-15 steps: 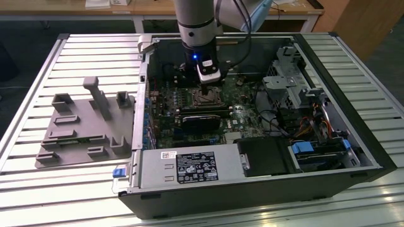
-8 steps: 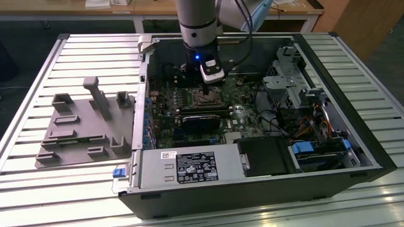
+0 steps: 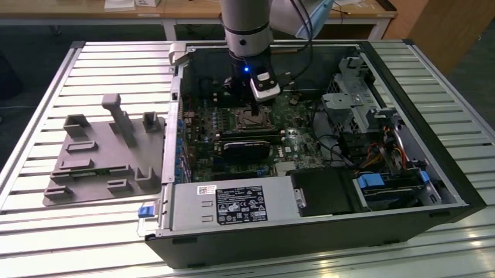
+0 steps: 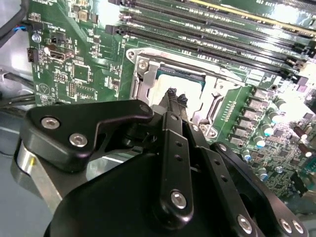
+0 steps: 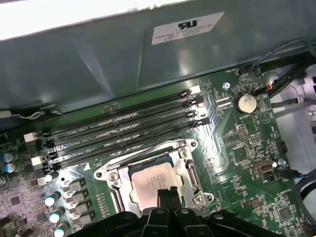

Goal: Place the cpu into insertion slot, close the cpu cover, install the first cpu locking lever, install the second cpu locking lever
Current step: 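Install the first cpu locking lever, then install the second cpu locking lever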

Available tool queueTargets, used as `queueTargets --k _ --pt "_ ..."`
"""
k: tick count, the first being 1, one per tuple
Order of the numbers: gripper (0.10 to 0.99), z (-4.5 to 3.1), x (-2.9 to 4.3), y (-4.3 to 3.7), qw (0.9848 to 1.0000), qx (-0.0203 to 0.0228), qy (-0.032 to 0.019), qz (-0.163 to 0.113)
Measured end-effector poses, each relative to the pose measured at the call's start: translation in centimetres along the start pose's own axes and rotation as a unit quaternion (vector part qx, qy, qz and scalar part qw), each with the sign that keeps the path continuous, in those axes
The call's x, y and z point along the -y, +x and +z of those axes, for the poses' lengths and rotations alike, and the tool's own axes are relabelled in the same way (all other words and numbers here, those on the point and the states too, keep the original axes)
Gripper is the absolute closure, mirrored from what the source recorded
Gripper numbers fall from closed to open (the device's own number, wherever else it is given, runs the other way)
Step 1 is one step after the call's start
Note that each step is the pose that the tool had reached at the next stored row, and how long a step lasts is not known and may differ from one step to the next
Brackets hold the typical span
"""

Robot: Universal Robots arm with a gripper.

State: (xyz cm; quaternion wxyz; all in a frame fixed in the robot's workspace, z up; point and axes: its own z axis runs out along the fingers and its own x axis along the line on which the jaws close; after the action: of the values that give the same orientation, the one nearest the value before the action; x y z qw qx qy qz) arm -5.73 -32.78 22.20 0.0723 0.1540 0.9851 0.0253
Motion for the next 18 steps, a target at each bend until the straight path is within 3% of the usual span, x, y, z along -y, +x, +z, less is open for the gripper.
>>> queueTargets --k 7,18 --pt "0.984 -1.3 -0.1 -0.18 1.0 0.0001 0.0004 -0.002" --pt "0.984 -1.34 -0.1 -0.18 1.0 0.0001 0.0003 -0.002"
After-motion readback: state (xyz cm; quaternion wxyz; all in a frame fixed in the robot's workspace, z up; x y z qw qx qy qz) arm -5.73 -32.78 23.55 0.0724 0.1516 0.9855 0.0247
